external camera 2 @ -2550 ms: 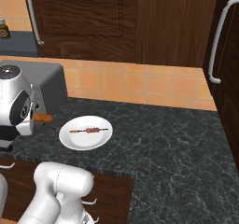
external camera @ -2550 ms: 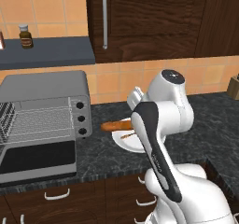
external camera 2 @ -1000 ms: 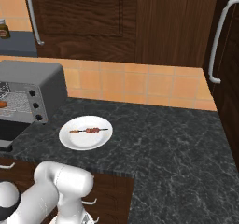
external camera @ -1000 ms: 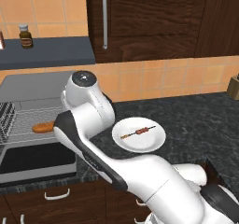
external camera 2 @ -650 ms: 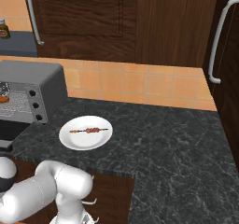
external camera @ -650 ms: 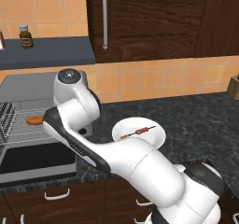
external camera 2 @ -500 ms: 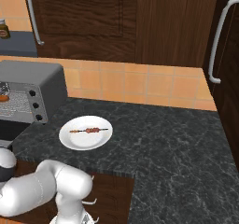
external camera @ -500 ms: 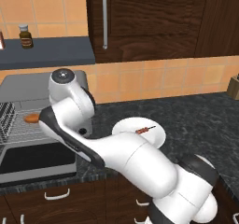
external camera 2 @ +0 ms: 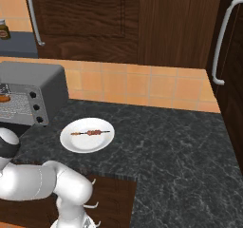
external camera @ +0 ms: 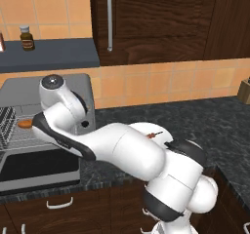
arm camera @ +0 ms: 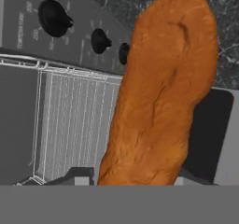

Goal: Pick up the kebab skewer and baguette bread, and place them inside the toaster oven. Close the toaster oven door and start by setting the timer.

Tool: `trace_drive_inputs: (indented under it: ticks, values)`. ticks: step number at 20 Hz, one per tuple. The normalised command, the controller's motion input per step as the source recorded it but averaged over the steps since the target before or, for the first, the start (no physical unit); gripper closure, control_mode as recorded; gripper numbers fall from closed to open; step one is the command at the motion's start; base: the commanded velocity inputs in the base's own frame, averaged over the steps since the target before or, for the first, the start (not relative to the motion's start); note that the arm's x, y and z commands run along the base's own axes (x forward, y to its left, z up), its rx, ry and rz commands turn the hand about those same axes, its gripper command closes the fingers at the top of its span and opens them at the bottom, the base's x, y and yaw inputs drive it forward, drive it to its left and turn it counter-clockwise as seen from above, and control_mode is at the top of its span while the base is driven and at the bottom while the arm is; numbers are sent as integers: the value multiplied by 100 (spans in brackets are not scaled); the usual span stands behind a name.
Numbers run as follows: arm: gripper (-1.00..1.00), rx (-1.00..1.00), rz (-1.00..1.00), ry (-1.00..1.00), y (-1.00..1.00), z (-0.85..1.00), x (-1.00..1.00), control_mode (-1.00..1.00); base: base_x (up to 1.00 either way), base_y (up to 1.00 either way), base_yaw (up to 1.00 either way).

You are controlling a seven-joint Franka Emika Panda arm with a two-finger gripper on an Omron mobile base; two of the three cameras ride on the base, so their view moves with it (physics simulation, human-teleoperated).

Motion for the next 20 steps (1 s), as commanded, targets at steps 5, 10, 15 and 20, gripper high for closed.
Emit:
trace_drive_inputs:
  ticks: [5,10,15,20]
  values:
    - [100,0,0,0,31,-21,47,-100,0,0,0]
    - [100,0,0,0,30,-19,45,-100,0,0,0]
    - [100,0,0,0,25,-20,44,-100,0,0,0]
    - [100,0,0,0,21,-17,41,-100,0,0,0]
